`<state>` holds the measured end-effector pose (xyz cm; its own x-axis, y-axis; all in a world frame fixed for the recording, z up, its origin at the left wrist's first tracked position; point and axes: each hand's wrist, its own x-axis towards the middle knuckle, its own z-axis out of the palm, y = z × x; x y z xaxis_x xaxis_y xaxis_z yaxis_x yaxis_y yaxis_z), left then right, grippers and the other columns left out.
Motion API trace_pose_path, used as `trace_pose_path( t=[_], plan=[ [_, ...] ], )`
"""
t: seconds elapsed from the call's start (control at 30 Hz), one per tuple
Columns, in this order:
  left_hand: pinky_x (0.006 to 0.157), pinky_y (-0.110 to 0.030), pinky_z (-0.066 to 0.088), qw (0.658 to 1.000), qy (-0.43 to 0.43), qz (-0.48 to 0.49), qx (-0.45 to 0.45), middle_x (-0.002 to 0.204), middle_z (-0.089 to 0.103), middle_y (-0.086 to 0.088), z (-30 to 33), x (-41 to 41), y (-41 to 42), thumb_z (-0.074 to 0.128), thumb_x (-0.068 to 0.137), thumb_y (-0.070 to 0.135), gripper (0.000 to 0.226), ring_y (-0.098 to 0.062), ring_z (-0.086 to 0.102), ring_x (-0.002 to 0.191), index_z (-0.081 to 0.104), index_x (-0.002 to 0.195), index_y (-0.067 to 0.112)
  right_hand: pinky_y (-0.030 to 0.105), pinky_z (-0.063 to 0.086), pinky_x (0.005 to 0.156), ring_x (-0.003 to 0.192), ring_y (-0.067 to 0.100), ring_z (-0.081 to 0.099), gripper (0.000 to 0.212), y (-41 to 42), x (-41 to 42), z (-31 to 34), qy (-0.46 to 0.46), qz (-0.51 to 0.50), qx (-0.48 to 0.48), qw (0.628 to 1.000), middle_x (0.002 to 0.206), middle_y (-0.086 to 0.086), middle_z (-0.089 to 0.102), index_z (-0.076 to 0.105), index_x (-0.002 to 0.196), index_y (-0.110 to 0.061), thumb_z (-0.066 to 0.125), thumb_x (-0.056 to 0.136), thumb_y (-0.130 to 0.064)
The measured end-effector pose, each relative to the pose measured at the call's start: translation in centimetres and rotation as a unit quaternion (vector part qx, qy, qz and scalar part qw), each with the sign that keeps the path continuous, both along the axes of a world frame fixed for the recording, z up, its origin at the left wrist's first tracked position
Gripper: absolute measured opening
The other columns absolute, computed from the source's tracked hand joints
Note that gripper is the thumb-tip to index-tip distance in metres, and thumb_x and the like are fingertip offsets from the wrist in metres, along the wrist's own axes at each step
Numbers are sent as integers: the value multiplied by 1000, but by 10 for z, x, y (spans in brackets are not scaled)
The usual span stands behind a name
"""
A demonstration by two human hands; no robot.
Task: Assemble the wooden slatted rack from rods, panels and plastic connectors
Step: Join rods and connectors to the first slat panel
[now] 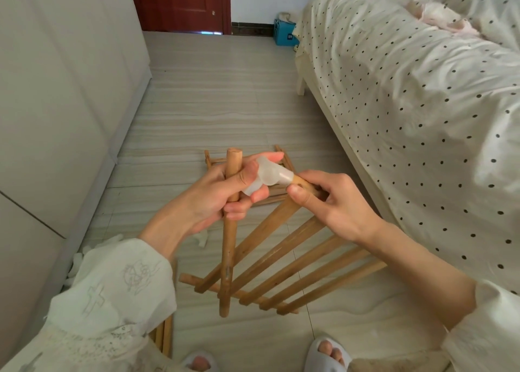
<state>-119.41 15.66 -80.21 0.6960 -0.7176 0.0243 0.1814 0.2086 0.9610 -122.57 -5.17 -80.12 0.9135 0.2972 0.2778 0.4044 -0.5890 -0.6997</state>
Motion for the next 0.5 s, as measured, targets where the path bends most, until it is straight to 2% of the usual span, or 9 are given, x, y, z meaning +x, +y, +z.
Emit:
trace_pose_path(
  t=[0.07,0.2,0.37,0.43,0.5],
  plan=[
    [41,-15,31,1000,-5,-5,-4,64,51,4,1,2,0,59,77,51,43,-2,30,41,64,118,36,17,26,52,51,7,31,28,-1,-1,3,3,5,1,1000,53,-11,34,48,63,-31,51,87,-43],
    [42,-15,34,1000,-14,-23,-9,64,52,3,4,5,1,63,77,52,45,-2,31,41,64,118,34,18,25,52,52,7,30,40,-2,-2,6,17,21,14,1000,56,-6,33,51,66,-9,52,87,-43],
    [41,-15,34,1000,-11,-15,-19,64,53,2,3,5,-2,66,75,53,48,-2,32,40,65,118,31,18,23,51,50,6,27,36,-3,-3,13,45,27,29,998,52,-11,29,41,57,-25,53,86,-42],
    [41,-16,34,1000,-24,10,-14,67,56,1,2,4,-4,66,76,53,50,-3,33,41,63,120,30,17,23,51,50,6,28,33,-5,-2,13,47,25,22,998,52,-13,31,42,57,-32,54,86,-43],
    [43,-18,35,997,-63,33,21,71,61,1,2,4,-3,65,77,53,54,-4,35,43,57,126,33,18,25,52,50,6,31,32,-8,-3,11,48,17,1,999,52,-13,33,44,60,-31,54,86,-47]
  ],
)
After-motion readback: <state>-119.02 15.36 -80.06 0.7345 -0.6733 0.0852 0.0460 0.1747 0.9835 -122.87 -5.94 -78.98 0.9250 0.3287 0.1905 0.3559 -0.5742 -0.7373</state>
